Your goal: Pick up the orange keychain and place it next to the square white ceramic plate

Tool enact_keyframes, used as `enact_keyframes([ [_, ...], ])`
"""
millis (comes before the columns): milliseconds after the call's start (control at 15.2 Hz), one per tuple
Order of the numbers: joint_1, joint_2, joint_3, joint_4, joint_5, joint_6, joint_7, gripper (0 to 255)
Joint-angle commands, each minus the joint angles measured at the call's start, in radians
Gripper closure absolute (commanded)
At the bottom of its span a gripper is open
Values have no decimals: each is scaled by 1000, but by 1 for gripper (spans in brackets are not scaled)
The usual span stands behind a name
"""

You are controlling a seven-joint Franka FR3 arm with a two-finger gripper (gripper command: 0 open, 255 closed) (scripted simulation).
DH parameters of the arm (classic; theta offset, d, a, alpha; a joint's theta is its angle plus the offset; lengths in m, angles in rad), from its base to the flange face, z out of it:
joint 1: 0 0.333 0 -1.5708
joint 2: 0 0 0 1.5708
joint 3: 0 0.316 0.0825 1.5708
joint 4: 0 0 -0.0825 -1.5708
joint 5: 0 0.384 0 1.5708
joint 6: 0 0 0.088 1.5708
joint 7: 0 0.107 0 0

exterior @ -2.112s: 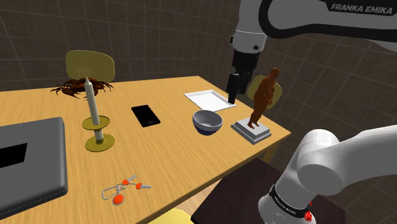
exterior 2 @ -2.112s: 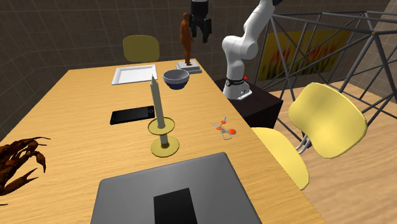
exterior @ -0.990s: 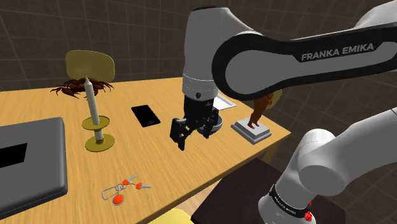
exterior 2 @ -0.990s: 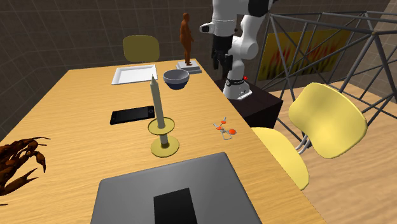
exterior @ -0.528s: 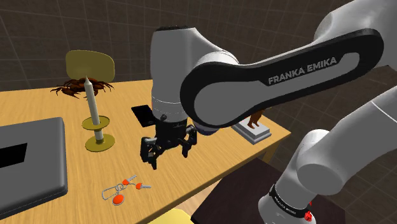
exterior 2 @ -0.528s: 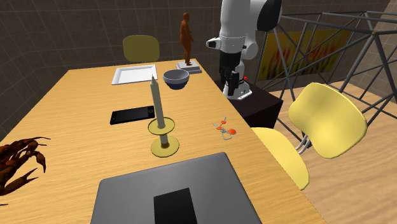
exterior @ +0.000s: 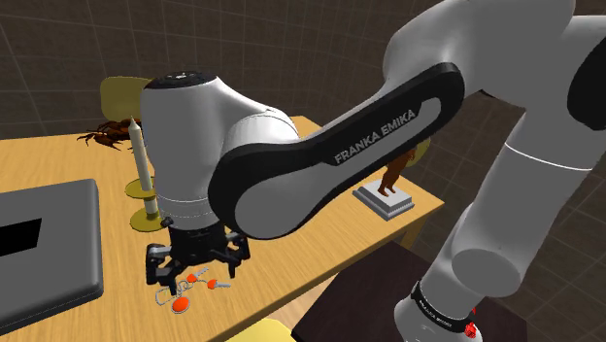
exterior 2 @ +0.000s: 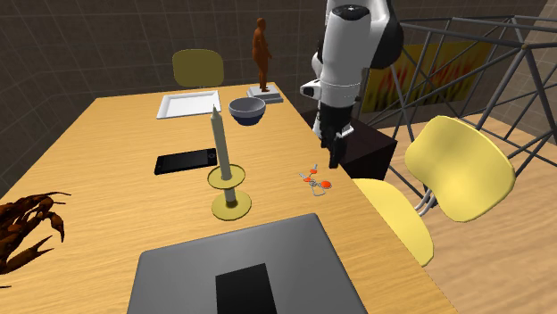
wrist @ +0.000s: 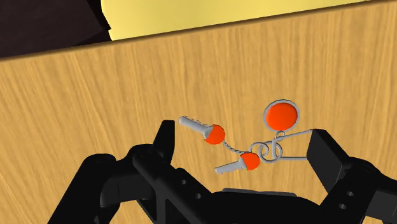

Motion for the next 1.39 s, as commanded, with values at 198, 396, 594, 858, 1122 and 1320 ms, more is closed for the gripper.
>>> enact_keyframes([
  [198,76,196,-27,121,-172,18,197,0],
  [396,87,221,-38,105,-196,51,213,0],
  [594,98,247,-51,91,-222,83,230,0],
  [858,100,252,-54,88,-227,90,233,0],
  [1122,100,252,-54,89,-227,89,233,0],
  [1320,100,252,-54,87,-227,91,233,255],
])
